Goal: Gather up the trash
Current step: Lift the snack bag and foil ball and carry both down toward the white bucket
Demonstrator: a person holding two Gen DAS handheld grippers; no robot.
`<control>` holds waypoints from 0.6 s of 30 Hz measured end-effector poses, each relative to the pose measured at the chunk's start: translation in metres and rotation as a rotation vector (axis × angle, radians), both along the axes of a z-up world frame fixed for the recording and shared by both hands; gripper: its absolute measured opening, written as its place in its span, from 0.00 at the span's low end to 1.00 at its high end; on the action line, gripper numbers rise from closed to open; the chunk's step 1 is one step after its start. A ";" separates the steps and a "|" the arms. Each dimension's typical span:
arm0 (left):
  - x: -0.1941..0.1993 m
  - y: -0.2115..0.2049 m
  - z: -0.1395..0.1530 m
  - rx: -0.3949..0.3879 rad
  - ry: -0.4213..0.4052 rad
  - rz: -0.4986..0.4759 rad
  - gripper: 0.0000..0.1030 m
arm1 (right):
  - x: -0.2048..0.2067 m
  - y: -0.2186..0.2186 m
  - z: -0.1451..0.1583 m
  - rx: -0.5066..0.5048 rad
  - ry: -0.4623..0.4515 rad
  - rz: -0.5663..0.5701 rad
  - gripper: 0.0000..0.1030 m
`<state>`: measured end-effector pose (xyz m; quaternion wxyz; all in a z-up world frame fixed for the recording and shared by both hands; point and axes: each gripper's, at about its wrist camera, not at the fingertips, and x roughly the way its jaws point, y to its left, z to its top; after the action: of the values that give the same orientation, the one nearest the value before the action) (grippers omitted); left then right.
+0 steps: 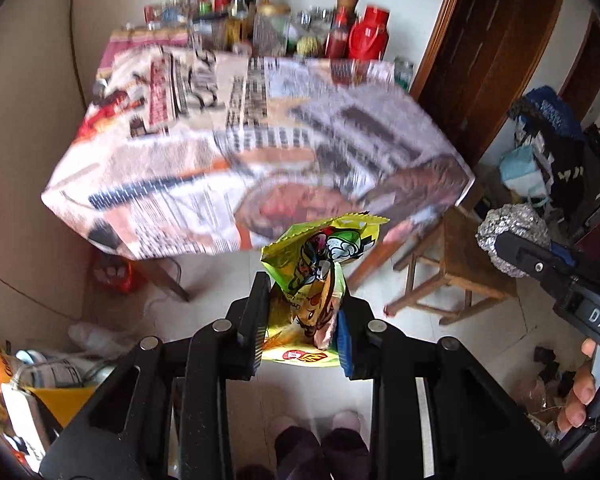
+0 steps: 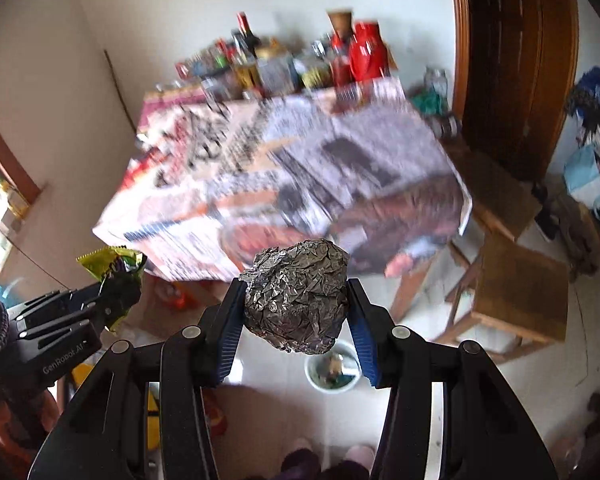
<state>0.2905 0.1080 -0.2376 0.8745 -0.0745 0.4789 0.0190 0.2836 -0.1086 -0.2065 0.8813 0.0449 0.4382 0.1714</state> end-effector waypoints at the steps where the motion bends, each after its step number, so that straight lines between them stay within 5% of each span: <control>1: 0.003 -0.004 -0.018 -0.004 0.031 0.006 0.28 | 0.005 -0.002 -0.014 -0.001 0.024 0.004 0.45; 18: 0.026 -0.053 -0.283 -0.085 0.380 0.055 0.28 | 0.051 -0.021 -0.240 -0.037 0.279 0.067 0.45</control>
<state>0.3166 0.0551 -0.5206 0.7637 -0.1194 0.6334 0.0363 0.3342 -0.1301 -0.4469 0.8062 0.0375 0.5608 0.1846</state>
